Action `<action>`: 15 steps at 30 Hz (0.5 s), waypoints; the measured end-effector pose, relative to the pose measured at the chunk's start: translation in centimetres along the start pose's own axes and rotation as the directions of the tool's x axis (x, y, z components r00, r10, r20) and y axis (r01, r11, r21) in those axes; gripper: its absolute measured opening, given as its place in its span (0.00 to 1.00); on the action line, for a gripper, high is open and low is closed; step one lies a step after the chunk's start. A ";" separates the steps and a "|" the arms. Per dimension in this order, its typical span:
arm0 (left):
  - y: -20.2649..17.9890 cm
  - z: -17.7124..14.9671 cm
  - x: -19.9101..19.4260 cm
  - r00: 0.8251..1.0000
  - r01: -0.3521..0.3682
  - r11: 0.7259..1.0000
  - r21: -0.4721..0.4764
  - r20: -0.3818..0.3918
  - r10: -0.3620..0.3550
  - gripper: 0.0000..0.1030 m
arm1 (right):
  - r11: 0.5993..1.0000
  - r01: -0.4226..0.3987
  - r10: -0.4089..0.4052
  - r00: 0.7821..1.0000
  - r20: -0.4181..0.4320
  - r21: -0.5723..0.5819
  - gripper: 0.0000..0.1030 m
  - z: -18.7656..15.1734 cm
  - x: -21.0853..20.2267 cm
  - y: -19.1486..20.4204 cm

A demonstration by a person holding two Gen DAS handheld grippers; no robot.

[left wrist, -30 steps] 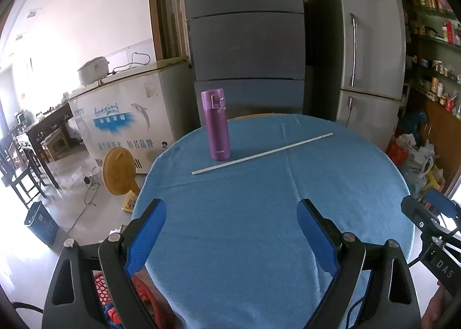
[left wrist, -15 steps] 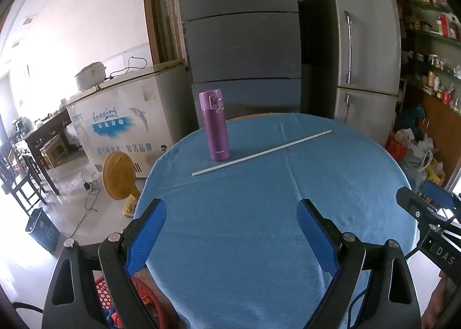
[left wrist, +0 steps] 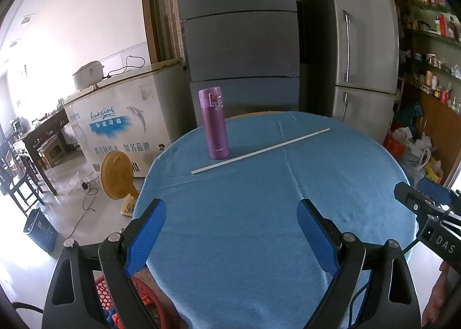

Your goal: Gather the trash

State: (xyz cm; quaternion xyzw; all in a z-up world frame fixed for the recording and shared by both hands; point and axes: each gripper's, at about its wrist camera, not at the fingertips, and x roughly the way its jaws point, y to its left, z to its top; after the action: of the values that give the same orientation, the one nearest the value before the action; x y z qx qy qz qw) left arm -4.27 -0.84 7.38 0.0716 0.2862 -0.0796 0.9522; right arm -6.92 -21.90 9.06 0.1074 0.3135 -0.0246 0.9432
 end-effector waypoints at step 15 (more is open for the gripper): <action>2.4 -0.8 0.9 1.000 -0.001 0.999 -0.035 -0.007 0.000 0.89 | 1.000 0.005 -0.005 1.000 -0.017 -0.028 0.69 -0.1 0.8 2.1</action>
State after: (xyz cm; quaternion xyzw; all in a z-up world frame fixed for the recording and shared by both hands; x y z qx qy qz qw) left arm -3.52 1.52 6.42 0.0552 0.2907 -0.0741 0.9524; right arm -6.11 -19.79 8.86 0.0938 0.3221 -0.0218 0.9418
